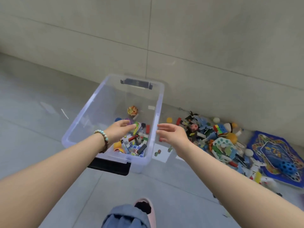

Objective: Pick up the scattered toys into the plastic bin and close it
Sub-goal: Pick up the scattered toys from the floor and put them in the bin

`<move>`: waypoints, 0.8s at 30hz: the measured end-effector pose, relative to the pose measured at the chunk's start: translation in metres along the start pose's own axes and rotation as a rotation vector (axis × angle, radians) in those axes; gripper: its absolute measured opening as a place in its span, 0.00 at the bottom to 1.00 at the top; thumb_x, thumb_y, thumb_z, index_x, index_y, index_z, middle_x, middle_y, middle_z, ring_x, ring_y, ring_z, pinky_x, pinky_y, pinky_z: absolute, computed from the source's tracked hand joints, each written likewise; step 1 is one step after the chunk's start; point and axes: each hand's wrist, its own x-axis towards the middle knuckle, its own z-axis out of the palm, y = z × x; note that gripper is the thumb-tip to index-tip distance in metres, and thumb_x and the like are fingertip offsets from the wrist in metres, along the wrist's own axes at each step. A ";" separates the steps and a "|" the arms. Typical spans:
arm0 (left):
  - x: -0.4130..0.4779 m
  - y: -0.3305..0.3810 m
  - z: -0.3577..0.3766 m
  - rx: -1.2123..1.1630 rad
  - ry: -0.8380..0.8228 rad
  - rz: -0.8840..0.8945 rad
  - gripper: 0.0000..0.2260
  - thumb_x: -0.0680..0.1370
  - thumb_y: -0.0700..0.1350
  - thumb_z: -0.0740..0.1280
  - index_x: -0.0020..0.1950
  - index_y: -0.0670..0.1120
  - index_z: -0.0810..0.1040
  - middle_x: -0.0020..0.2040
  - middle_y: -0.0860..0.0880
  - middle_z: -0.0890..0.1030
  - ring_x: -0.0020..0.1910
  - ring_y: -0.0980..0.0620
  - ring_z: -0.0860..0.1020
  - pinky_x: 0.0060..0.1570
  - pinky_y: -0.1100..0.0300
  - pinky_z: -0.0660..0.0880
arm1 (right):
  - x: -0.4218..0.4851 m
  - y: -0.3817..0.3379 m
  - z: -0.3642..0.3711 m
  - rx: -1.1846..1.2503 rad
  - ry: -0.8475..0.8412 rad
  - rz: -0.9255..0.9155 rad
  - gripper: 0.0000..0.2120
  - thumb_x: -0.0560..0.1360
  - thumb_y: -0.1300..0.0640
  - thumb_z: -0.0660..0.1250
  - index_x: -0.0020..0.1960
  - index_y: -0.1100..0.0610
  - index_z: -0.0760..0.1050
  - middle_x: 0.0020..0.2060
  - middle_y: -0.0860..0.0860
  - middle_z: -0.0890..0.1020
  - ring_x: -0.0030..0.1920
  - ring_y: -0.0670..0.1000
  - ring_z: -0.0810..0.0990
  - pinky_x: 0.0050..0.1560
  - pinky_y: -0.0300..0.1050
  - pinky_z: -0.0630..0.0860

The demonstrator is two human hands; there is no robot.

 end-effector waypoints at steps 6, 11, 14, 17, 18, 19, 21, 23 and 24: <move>0.004 0.059 0.070 -0.166 -0.158 0.165 0.14 0.78 0.45 0.63 0.63 0.44 0.72 0.57 0.46 0.79 0.47 0.52 0.79 0.47 0.61 0.79 | 0.007 0.024 -0.102 -0.144 0.002 0.078 0.16 0.71 0.64 0.71 0.58 0.56 0.77 0.56 0.53 0.80 0.55 0.51 0.79 0.53 0.45 0.77; 0.030 0.055 0.161 0.024 -0.373 0.017 0.18 0.79 0.50 0.62 0.66 0.43 0.71 0.58 0.46 0.78 0.48 0.50 0.79 0.49 0.56 0.79 | 0.017 0.061 -0.166 -0.359 -0.123 0.227 0.15 0.72 0.61 0.71 0.58 0.53 0.77 0.58 0.52 0.78 0.56 0.50 0.77 0.48 0.40 0.77; 0.063 0.007 0.195 0.355 -0.296 -0.111 0.28 0.76 0.56 0.64 0.71 0.44 0.64 0.67 0.45 0.71 0.59 0.46 0.75 0.53 0.53 0.76 | 0.030 0.099 -0.187 -0.396 -0.139 0.267 0.16 0.71 0.60 0.72 0.58 0.53 0.76 0.57 0.52 0.77 0.55 0.50 0.77 0.45 0.37 0.76; 0.095 -0.045 0.206 0.660 -0.079 -0.144 0.36 0.73 0.57 0.68 0.73 0.42 0.57 0.70 0.42 0.67 0.66 0.43 0.70 0.64 0.53 0.69 | 0.050 0.140 -0.204 -0.474 -0.117 0.231 0.18 0.70 0.58 0.73 0.58 0.52 0.76 0.58 0.52 0.76 0.54 0.49 0.77 0.52 0.41 0.72; 0.105 -0.058 0.208 0.683 -0.035 -0.151 0.37 0.73 0.57 0.68 0.74 0.42 0.56 0.70 0.42 0.67 0.66 0.43 0.70 0.65 0.53 0.68 | 0.057 0.152 -0.209 -0.502 -0.096 0.213 0.18 0.70 0.57 0.74 0.58 0.52 0.76 0.58 0.51 0.76 0.53 0.49 0.76 0.52 0.41 0.71; 0.112 -0.068 0.210 0.699 -0.001 -0.160 0.38 0.73 0.57 0.68 0.74 0.42 0.55 0.69 0.42 0.66 0.66 0.43 0.70 0.65 0.53 0.67 | 0.064 0.164 -0.215 -0.527 -0.071 0.197 0.19 0.69 0.57 0.74 0.59 0.51 0.76 0.59 0.51 0.75 0.54 0.49 0.76 0.51 0.41 0.71; 0.127 -0.085 0.214 0.734 0.056 -0.182 0.37 0.74 0.56 0.67 0.74 0.42 0.54 0.69 0.41 0.64 0.65 0.41 0.70 0.64 0.52 0.67 | 0.074 0.184 -0.223 -0.580 -0.032 0.160 0.21 0.69 0.55 0.74 0.60 0.50 0.74 0.60 0.50 0.73 0.55 0.49 0.74 0.51 0.39 0.70; 0.138 -0.096 0.217 0.781 0.115 -0.181 0.33 0.75 0.55 0.65 0.73 0.43 0.56 0.69 0.40 0.63 0.64 0.39 0.70 0.63 0.51 0.68 | 0.080 0.200 -0.228 -0.656 -0.017 0.102 0.24 0.68 0.54 0.74 0.62 0.49 0.72 0.60 0.48 0.69 0.55 0.48 0.72 0.52 0.37 0.67; 0.143 -0.100 0.217 0.775 0.151 -0.156 0.29 0.76 0.53 0.65 0.72 0.44 0.59 0.68 0.40 0.64 0.62 0.39 0.71 0.61 0.51 0.68 | 0.082 0.207 -0.229 -0.692 -0.015 0.074 0.25 0.68 0.54 0.74 0.63 0.49 0.72 0.59 0.47 0.68 0.55 0.48 0.72 0.53 0.35 0.65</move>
